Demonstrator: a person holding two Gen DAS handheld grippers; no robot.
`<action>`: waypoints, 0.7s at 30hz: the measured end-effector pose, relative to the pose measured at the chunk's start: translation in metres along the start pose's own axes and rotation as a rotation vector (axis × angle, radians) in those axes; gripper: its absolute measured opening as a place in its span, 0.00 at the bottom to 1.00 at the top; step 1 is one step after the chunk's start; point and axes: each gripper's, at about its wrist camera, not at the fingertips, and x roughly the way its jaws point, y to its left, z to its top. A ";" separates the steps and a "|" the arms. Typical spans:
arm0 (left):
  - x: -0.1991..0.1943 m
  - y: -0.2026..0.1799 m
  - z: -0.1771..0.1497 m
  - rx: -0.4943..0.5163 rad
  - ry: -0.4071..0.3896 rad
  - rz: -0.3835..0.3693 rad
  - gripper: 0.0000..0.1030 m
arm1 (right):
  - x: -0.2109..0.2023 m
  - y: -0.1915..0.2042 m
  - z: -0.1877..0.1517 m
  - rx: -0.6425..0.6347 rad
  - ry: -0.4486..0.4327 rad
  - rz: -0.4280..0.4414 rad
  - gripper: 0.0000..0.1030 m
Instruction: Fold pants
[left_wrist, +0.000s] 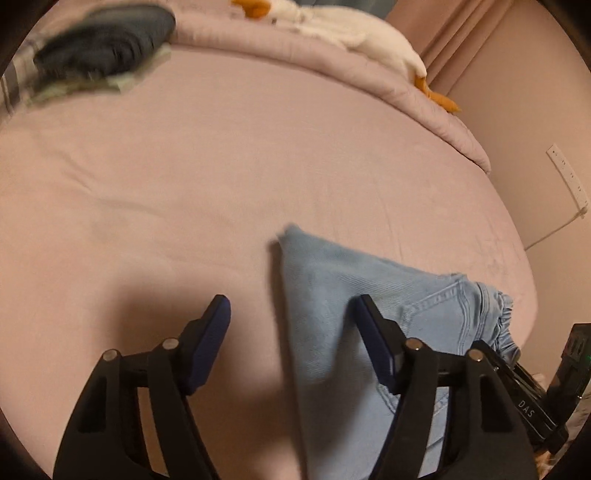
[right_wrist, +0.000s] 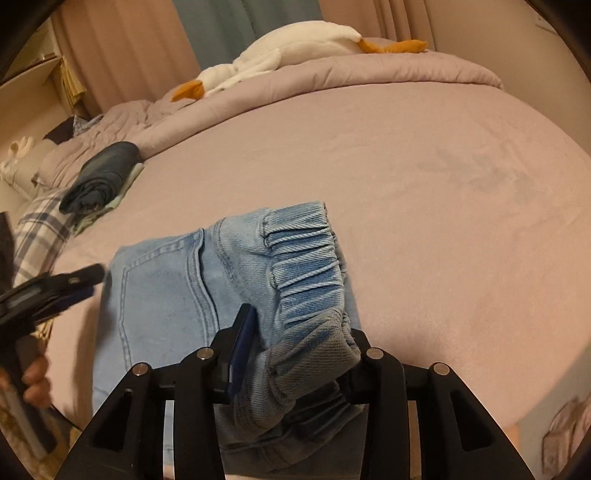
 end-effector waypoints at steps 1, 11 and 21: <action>0.005 0.001 -0.003 -0.005 0.015 -0.020 0.65 | -0.001 -0.002 0.001 0.002 0.001 0.003 0.37; -0.013 -0.009 -0.057 0.086 0.015 -0.024 0.64 | 0.000 -0.011 0.000 0.019 0.011 0.033 0.42; -0.029 -0.021 -0.096 0.081 0.070 -0.128 0.54 | 0.006 -0.015 0.001 0.052 0.083 0.083 0.59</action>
